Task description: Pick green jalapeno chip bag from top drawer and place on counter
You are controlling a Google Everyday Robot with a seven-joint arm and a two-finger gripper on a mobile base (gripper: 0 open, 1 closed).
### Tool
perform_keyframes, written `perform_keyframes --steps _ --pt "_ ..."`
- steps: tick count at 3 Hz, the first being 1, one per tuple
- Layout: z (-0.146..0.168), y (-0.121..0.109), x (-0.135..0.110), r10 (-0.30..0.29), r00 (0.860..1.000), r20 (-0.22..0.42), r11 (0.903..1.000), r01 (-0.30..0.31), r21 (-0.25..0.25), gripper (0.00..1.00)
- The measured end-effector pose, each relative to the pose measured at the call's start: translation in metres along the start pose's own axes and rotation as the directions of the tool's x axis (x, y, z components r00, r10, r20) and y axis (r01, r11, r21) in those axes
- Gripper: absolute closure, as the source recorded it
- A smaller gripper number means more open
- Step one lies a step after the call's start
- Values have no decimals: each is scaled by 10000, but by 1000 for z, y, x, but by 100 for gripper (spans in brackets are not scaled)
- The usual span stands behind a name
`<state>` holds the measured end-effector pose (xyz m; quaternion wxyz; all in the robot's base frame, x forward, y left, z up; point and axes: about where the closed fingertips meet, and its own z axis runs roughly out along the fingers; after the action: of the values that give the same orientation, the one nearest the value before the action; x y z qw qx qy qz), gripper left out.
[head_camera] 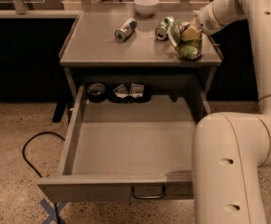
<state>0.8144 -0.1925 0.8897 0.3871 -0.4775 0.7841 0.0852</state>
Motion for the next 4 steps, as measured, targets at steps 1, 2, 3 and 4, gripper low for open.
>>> perform_keyframes --steps 1,2,3,4 --pt "2 0 0 -1 10000 10 10000 1 -19 100" --pt "22 5 0 59 10000 62 9997 -57 -241 100" --pt "23 5 0 61 10000 60 9997 -60 -251 81" --pt "23 5 0 61 10000 60 9997 -60 -251 59"
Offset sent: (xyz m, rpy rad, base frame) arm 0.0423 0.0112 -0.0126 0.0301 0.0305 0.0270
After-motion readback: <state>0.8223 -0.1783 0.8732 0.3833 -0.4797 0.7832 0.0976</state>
